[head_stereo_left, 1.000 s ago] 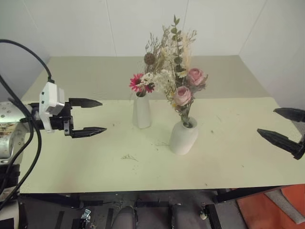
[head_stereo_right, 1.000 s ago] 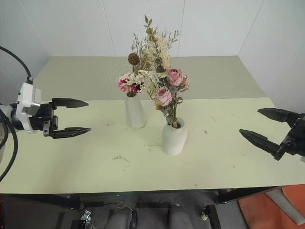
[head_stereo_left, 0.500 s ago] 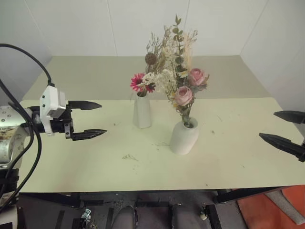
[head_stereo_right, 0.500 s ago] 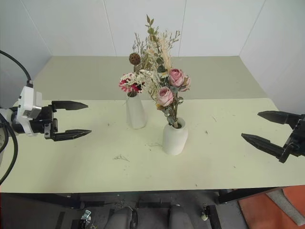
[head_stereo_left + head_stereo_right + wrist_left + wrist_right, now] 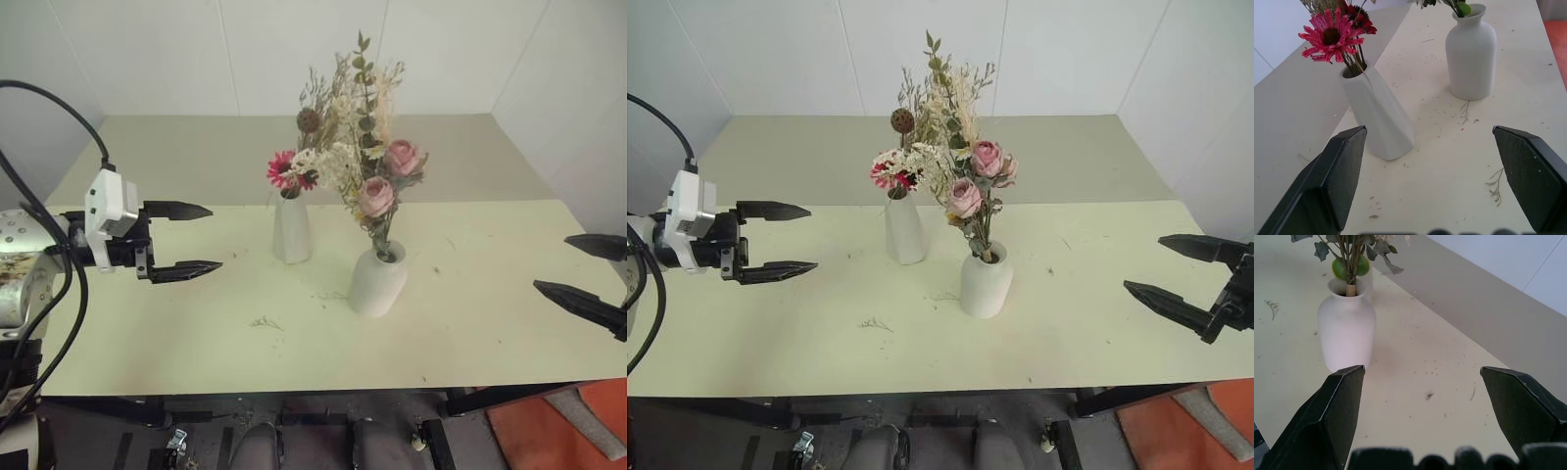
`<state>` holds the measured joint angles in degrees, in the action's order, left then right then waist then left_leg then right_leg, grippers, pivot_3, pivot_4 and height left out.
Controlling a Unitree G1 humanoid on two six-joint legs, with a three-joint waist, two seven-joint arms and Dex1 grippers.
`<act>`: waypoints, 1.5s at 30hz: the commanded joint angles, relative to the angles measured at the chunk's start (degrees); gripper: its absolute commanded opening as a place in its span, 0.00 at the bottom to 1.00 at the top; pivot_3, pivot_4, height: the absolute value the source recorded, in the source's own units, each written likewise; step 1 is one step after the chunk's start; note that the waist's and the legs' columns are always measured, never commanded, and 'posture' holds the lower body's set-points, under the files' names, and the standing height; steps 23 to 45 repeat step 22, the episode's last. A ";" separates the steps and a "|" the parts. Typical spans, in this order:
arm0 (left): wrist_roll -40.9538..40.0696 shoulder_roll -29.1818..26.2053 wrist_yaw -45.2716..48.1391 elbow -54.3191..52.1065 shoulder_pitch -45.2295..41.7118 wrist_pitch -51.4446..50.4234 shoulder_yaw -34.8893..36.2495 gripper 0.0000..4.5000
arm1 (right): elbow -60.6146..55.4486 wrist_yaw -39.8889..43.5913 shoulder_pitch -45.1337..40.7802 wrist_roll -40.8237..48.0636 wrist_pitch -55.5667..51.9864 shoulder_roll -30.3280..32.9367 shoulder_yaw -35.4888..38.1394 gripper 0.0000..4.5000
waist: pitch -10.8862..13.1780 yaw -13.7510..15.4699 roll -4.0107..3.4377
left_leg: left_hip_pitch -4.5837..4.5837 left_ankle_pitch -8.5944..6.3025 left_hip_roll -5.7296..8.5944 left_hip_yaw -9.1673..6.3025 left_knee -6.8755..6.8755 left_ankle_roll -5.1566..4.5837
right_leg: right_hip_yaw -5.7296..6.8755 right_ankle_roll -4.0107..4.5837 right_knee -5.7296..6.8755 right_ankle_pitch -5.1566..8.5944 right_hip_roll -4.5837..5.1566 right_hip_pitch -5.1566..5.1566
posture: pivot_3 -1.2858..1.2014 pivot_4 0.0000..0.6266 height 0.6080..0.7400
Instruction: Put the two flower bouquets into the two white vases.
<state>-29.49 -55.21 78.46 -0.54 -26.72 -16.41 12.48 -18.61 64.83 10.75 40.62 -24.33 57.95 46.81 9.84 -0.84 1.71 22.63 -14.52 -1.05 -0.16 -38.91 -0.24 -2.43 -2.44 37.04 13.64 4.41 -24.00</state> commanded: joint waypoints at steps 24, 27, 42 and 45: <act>-0.80 -0.96 -0.15 -0.96 0.24 1.19 2.07 1.00 | 0.88 0.97 -3.45 -1.39 0.65 0.45 -1.09 0.99 | 0.00 0.02 0.00 | 0.00 0.00 0.01 0.00 0.00 0.00 | 0.00 0.00 0.00 0.00 0.01 0.00 | 0.52 0.24 1.00; -0.80 -0.96 -0.15 -0.96 0.24 1.19 2.07 1.00 | 0.88 0.97 -3.45 -1.39 0.65 0.45 -1.09 0.99 | 0.00 0.02 0.00 | 0.00 0.00 0.01 0.00 0.00 0.00 | 0.00 0.00 0.00 0.00 0.01 0.00 | 0.52 0.24 1.00; -0.80 -0.96 -0.15 -0.96 0.24 1.19 2.07 1.00 | 0.88 0.97 -3.45 -1.39 0.65 0.45 -1.09 0.99 | 0.00 0.02 0.00 | 0.00 0.00 0.01 0.00 0.00 0.00 | 0.00 0.00 0.00 0.00 0.01 0.00 | 0.52 0.24 1.00; -0.80 -0.96 -0.15 -0.96 0.24 1.19 2.07 1.00 | 0.88 0.97 -3.45 -1.39 0.65 0.45 -1.09 0.99 | 0.00 0.02 0.00 | 0.00 0.00 0.01 0.00 0.00 0.00 | 0.00 0.00 0.00 0.00 0.01 0.00 | 0.52 0.24 1.00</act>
